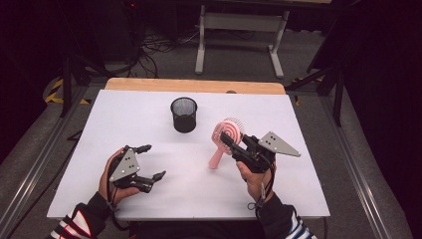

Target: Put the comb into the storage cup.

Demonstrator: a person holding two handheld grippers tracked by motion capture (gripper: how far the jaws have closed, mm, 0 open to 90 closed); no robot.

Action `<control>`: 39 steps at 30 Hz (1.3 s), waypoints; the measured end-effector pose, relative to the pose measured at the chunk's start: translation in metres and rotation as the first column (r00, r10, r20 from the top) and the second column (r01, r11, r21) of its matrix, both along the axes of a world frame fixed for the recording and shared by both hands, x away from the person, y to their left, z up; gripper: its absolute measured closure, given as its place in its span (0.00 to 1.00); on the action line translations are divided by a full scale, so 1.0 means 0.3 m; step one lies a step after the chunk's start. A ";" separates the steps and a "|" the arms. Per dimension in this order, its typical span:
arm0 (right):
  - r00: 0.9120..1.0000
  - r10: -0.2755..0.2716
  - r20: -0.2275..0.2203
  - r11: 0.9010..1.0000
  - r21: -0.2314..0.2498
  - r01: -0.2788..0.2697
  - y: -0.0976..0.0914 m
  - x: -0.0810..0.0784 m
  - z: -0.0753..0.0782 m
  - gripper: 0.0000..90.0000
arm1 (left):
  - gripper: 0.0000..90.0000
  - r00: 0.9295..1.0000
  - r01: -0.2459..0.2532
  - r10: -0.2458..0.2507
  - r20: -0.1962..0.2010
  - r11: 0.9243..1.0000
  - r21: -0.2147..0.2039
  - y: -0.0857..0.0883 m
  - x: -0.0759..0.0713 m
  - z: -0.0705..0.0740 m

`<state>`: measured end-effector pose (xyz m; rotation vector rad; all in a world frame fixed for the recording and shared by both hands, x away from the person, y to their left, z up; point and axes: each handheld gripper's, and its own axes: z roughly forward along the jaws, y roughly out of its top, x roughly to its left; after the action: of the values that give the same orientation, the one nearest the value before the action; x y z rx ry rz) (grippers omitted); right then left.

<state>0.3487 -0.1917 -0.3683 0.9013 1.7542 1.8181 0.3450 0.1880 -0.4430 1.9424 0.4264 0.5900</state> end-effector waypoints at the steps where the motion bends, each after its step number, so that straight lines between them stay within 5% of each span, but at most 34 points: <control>1: 1.000 -0.001 0.004 1.000 -0.005 0.001 -0.001 0.002 0.001 0.70 | 0.10 1.000 0.001 -0.001 -0.005 1.000 -0.003 0.008 -0.002 0.000; 23: 0.994 -0.031 0.106 0.999 -0.015 0.033 0.000 0.075 0.093 0.70 | 0.09 0.997 -0.075 0.074 -0.031 0.997 -0.032 0.134 -0.025 -0.014; 39: 0.988 -0.051 0.142 0.998 -0.025 0.055 0.037 0.151 0.161 0.70 | 0.07 0.996 -0.074 0.072 -0.049 0.996 -0.040 0.153 -0.036 -0.028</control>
<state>0.3940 -0.1806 -0.3199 0.7801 1.6491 1.7726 0.3343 0.2340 -0.4513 1.9104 0.5372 0.5777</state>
